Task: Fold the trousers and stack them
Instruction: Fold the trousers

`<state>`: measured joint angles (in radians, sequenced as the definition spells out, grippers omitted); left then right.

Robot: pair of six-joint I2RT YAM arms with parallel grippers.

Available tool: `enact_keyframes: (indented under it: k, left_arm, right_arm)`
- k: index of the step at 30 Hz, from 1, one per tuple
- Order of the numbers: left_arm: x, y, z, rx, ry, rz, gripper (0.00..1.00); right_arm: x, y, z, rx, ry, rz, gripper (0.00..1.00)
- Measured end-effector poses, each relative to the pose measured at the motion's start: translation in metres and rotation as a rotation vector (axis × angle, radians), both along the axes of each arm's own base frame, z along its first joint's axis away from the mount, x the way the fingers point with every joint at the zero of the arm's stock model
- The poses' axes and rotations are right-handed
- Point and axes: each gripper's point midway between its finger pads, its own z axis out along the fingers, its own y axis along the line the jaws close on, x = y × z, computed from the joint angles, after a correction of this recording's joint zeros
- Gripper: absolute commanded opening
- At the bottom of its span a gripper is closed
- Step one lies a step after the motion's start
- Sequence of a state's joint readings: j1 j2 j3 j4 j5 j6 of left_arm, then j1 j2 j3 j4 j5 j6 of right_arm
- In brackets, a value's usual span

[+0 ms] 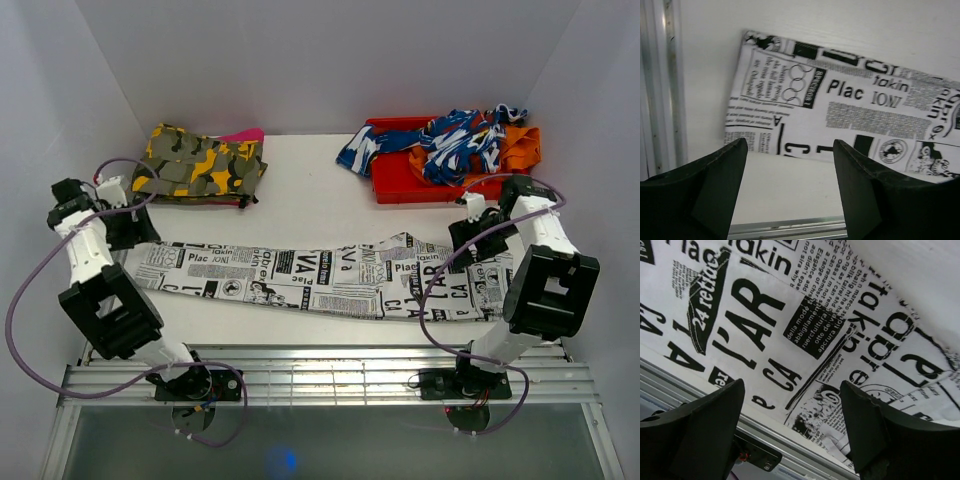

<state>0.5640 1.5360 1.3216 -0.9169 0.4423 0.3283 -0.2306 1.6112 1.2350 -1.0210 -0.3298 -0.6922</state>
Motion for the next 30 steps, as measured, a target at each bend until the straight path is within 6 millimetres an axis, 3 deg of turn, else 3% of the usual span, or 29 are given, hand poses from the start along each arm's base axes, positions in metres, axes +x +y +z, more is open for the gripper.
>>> enact_keyframes:
  k: [5, 8, 12, 16, 23, 30]
  left_arm:
    - [-0.016, 0.056, -0.050, -0.035, 0.148, 0.033, 0.76]
    - [-0.017, 0.068, -0.082, -0.052, 0.212, -0.004, 0.75]
    - [-0.021, 0.069, -0.110, -0.061, 0.273, -0.044, 0.75]
    - [-0.016, 0.076, -0.121, -0.036, 0.272, -0.053, 0.74]
    - [-0.010, 0.079, -0.130, -0.026, 0.249, -0.071, 0.63]
    - [-0.023, 0.045, -0.133, -0.112, 0.196, -0.128, 0.50]
  right_arm:
    - [-0.026, -0.014, -0.046, -0.083, 0.136, 0.005, 0.79]
    - [-0.033, -0.026, -0.065, -0.139, 0.193, 0.008, 0.78]
    - [-0.028, -0.034, -0.065, -0.178, 0.193, 0.003, 0.78]
    - [-0.015, -0.041, -0.061, -0.194, 0.184, -0.007, 0.77]
    - [0.004, -0.045, -0.048, -0.197, 0.134, -0.030, 0.78]
    - [-0.002, -0.042, -0.046, -0.185, 0.157, -0.031, 0.78]
